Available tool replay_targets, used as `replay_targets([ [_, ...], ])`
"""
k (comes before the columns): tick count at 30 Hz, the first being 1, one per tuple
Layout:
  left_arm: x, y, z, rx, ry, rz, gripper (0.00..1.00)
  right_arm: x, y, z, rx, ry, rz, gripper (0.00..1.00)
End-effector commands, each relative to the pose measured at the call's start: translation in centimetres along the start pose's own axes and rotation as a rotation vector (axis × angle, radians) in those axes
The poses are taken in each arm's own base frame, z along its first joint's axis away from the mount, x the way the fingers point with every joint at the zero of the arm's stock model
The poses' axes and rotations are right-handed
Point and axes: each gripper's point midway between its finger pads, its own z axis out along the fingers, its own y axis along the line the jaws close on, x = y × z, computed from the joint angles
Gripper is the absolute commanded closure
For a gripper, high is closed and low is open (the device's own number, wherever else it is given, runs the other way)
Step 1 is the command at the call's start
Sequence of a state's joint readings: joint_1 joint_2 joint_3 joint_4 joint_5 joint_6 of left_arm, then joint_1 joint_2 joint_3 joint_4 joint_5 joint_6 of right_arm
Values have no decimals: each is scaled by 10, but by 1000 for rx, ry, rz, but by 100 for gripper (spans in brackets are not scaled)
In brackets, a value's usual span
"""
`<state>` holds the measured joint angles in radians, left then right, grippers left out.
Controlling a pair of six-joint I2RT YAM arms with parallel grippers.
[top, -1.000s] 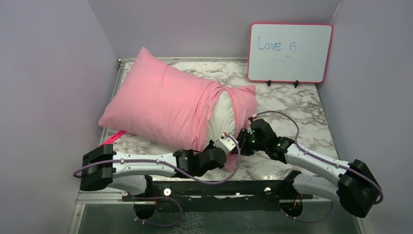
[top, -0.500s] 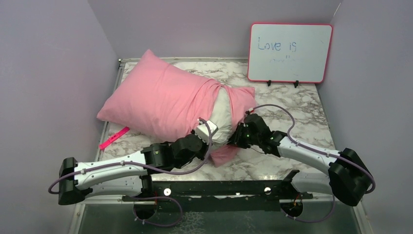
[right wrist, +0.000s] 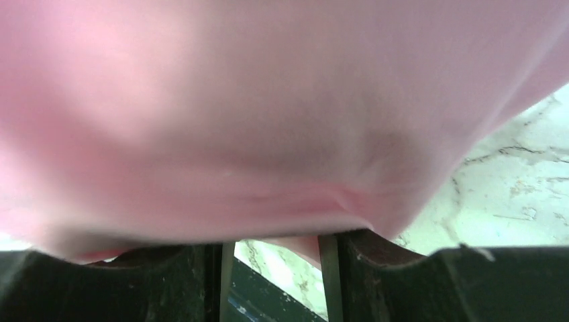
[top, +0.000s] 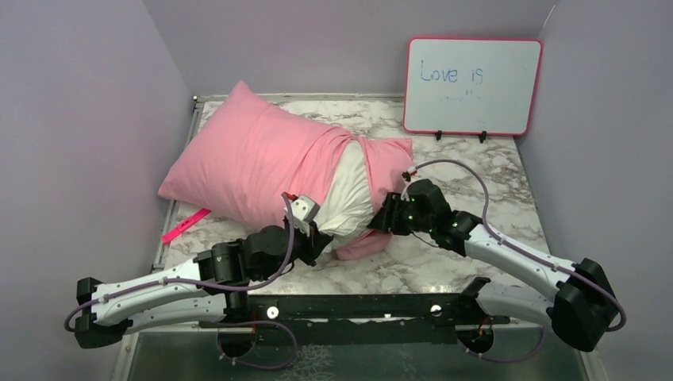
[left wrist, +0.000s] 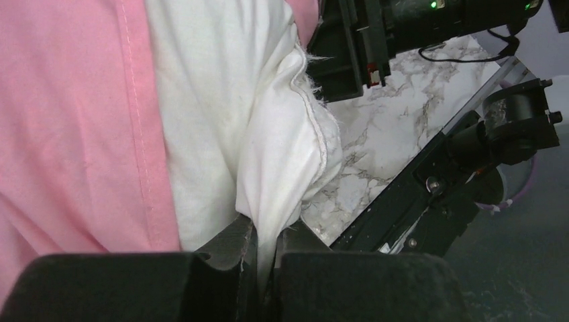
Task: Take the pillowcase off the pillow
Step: Remove the pillow from the pillowcase.
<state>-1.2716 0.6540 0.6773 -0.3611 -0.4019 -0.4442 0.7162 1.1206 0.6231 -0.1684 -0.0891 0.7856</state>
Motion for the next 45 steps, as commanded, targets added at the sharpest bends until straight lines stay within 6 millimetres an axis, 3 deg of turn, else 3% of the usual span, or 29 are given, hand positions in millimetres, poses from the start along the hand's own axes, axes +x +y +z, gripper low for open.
replay_targets([
  [1,-7,-12,2,36,-33,-98,100,-20,6,-24,-20,-50,-74,47],
  [5,-2,-14,14,20,-15,-80,100,-30,5,-36,26,-74,-75,45],
  [10,-1,-19,22,31,-17,-81,100,-41,-18,-34,158,-118,-89,45],
  [17,-5,-18,18,33,-36,-96,100,-60,-31,-32,271,-181,-120,79],
  [21,-8,-15,11,31,-46,-107,100,-74,-74,-36,480,-236,-98,87],
  [22,-11,-14,7,37,-57,-114,100,-75,-86,-33,509,-229,-78,95],
  [24,-14,-11,1,36,-72,-128,100,-76,-94,-25,467,-177,-28,99],
  [28,-16,-6,-6,28,-92,-144,100,-74,-57,-22,241,-132,-40,97],
  [31,-14,-6,-4,20,-82,-141,100,-74,-25,-37,75,-153,-69,78],
  [35,-10,-6,3,7,-65,-126,100,-63,3,-56,-65,-112,-74,61],
  [41,-8,-12,9,21,-52,-113,100,-41,28,-56,-232,-8,-61,48],
  [45,-10,-15,9,35,-56,-120,100,-40,32,-46,-259,31,-65,44],
])
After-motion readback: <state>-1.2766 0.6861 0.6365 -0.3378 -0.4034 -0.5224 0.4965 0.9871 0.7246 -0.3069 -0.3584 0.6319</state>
